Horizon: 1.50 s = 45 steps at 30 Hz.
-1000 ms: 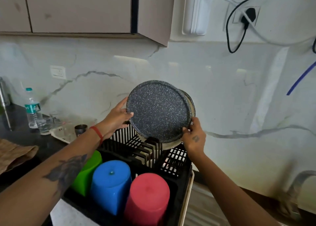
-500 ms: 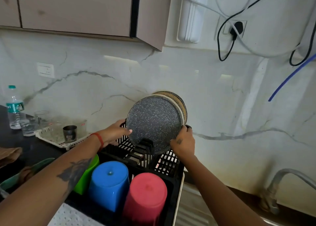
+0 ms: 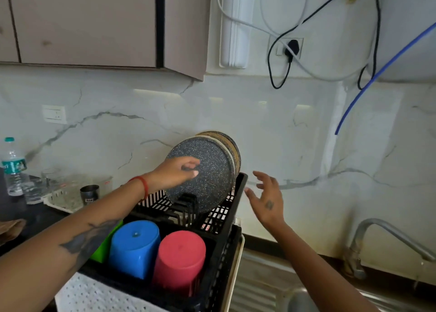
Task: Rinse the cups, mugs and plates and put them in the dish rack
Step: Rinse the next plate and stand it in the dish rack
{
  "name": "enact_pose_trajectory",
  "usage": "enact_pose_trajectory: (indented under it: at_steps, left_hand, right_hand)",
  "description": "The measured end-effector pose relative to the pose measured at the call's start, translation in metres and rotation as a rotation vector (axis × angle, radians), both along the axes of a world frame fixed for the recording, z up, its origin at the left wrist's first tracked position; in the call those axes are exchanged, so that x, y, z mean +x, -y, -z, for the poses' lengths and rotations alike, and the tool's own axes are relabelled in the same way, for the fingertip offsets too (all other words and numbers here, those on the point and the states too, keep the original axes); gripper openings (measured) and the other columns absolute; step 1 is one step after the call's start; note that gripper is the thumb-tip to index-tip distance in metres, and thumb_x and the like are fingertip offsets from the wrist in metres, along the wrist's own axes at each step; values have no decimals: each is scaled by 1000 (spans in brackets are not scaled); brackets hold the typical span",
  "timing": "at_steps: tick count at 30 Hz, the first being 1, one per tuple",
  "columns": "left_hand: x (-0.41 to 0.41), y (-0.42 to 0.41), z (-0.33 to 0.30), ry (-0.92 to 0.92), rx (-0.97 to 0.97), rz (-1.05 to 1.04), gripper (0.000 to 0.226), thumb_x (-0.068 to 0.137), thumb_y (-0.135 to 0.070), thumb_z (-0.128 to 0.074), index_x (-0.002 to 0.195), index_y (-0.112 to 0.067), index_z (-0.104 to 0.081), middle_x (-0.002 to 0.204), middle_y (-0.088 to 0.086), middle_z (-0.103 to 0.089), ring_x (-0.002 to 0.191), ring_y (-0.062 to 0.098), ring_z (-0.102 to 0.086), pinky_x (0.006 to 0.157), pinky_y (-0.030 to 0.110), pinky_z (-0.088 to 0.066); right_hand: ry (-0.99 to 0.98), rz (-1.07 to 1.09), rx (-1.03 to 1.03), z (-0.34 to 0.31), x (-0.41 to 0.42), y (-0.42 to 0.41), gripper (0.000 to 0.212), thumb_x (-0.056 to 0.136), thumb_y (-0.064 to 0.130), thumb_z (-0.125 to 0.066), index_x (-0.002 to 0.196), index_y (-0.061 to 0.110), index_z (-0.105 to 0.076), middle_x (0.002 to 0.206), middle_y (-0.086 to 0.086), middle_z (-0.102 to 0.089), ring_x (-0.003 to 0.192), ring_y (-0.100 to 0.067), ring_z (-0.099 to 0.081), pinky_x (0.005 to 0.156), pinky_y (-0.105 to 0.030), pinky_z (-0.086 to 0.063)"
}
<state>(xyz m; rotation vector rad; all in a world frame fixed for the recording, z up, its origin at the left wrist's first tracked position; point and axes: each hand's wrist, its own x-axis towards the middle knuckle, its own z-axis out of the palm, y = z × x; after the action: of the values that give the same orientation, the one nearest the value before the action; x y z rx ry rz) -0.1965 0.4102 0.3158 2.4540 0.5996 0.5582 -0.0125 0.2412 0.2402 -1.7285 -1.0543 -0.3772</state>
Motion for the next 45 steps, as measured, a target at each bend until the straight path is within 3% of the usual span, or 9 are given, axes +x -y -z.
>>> enact_pose_trajectory:
  at_steps: [4,9,11,14,20,25,35,40,45]
  left_hand:
    - [27,70,-9,-12,74,182,40,96,-25,-57,135,-25,-51,136,-4,-54,118,13,-53,93,22,-37]
    - [61,153,18,-29,118,299,36,94,-27,-60,130,-30,-57,109,-28,-58,108,9,-60,92,24,-46]
    - [79,182,42,-66,169,326,36,94,-30,-59,130,-31,-57,123,-19,-60,111,11,-59,96,28,-45]
    - [102,221,92,-132,173,344,37,94,-33,-58,131,-29,-57,132,-6,-59,114,13,-58,91,20,-41]
    - [138,302,222,-312,-121,289,35,94,-25,-59,129,-20,-60,113,12,-68,102,26,-62,80,22,-42]
    - [147,357,310,-414,-351,175,40,94,-22,-59,133,-13,-55,133,7,-59,122,19,-55,93,15,-36]
    - [147,395,367,-618,-685,-39,58,96,-29,-56,147,-19,-31,149,9,-38,131,28,-43,93,32,-44]
    - [160,398,380,-701,-993,-180,75,96,-34,-56,153,-18,-10,154,11,-27,133,36,-39,97,52,-47]
    - [180,407,396,-671,-1144,-164,74,93,-38,-59,151,-19,-17,150,11,-36,133,35,-39,101,52,-42]
  right_hand:
    - [-36,40,12,12,19,59,36,88,24,-66,122,22,-57,125,-3,-54,99,-11,-56,83,-30,-50]
    - [-32,60,-83,52,37,149,31,88,21,-67,118,22,-61,117,3,-53,99,-10,-56,75,-19,-44]
    - [-71,64,-131,71,44,186,30,89,21,-66,118,21,-62,117,3,-54,100,-12,-57,73,-16,-45]
    - [-148,99,-163,103,54,239,28,88,17,-66,116,15,-64,117,-1,-57,100,-17,-60,81,-30,-51]
    - [-273,175,-306,186,68,333,28,87,12,-67,115,11,-65,114,-7,-61,103,-19,-59,87,-26,-44]
    - [-414,182,-526,254,81,378,29,85,8,-69,114,6,-65,117,-16,-61,111,-32,-56,90,-21,-34]
    - [-714,122,-1191,324,111,401,76,88,37,-65,150,22,-24,157,-7,-16,142,-28,-23,113,-30,-25]
    - [-945,197,-1264,341,120,402,92,86,42,-66,153,22,-6,158,-15,-9,143,-35,-17,115,-37,-25]
    - [-1145,193,-1093,351,127,397,99,82,38,-72,153,20,-6,156,-13,-19,140,-34,-27,112,-38,-32]
